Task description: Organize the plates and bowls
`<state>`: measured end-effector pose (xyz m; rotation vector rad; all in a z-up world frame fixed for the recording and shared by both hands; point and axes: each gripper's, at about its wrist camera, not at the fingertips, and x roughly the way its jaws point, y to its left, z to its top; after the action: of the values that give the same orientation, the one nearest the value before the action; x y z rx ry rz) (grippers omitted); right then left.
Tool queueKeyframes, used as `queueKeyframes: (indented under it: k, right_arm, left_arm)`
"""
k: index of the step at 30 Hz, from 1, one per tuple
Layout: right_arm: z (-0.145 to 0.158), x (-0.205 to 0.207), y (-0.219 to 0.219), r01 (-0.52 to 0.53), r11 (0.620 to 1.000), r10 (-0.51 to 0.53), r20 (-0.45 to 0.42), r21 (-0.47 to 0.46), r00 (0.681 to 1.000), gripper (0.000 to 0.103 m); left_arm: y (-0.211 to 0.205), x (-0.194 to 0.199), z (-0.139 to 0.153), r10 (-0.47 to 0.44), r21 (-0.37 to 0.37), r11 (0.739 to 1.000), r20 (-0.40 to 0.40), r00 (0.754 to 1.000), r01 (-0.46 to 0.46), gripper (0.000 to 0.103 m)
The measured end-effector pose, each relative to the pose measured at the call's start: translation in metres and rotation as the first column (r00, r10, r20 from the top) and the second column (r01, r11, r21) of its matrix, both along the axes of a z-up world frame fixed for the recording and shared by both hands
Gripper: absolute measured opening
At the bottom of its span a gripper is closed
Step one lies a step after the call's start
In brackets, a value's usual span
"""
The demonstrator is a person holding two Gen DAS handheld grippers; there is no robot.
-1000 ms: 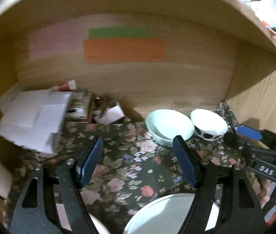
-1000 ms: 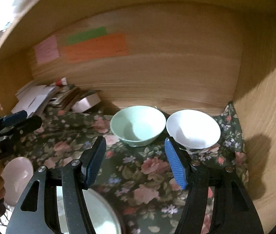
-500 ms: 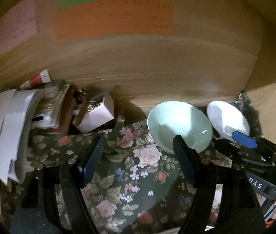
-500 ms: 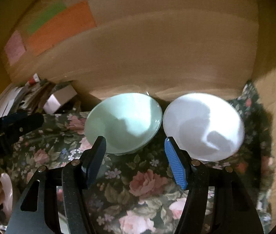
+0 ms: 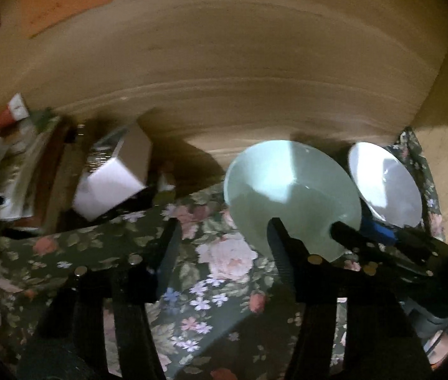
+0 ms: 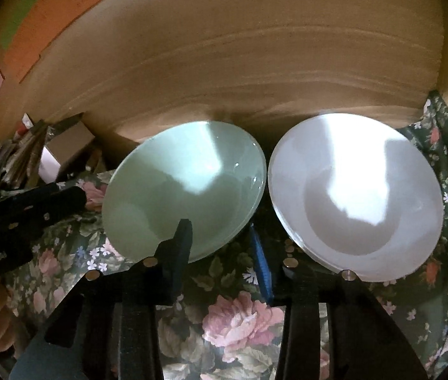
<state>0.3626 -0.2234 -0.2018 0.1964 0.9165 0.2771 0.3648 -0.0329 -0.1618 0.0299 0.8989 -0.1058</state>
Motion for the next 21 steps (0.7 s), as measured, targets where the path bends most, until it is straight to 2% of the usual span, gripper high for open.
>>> queueKeyframes:
  k: [8, 14, 16, 18, 20, 21]
  right_arm:
    - [-0.007, 0.008, 0.001, 0.002, 1.0, -0.003, -0.019, -0.011, 1.0, 0.033]
    - [-0.011, 0.012, 0.01, -0.039, 0.998, 0.038, -0.014, -0.044, 0.999, 0.03]
    - [-0.012, 0.014, 0.013, -0.057, 0.998, 0.056, -0.014, -0.042, 0.998, 0.026]
    - [-0.011, 0.012, 0.01, -0.076, 0.997, 0.075, -0.017, -0.028, 0.997, 0.024]
    - [-0.01, 0.01, 0.011, -0.087, 0.996, 0.087, -0.018, -0.02, 0.996, 0.023]
    - [-0.009, 0.009, 0.012, -0.091, 0.996, 0.091, -0.016, -0.024, 0.996, 0.023]
  left_arm:
    - [-0.004, 0.017, -0.019, -0.012, 0.005, 1.0, -0.052, 0.999, 0.012, 0.055]
    - [-0.005, 0.029, -0.034, -0.011, 0.003, 1.0, -0.085, 0.996, 0.012, 0.052]
    - [-0.007, 0.032, -0.038, -0.011, 0.011, 1.0, -0.093, 0.996, 0.012, 0.046]
    - [-0.006, 0.036, -0.042, -0.014, 0.009, 1.0, -0.108, 0.994, 0.015, 0.032]
    - [-0.007, 0.038, -0.045, -0.013, 0.007, 1.0, -0.119, 0.993, 0.014, 0.024]
    - [-0.008, 0.04, -0.047, -0.008, 0.017, 1.0, -0.122, 0.993, 0.01, 0.023]
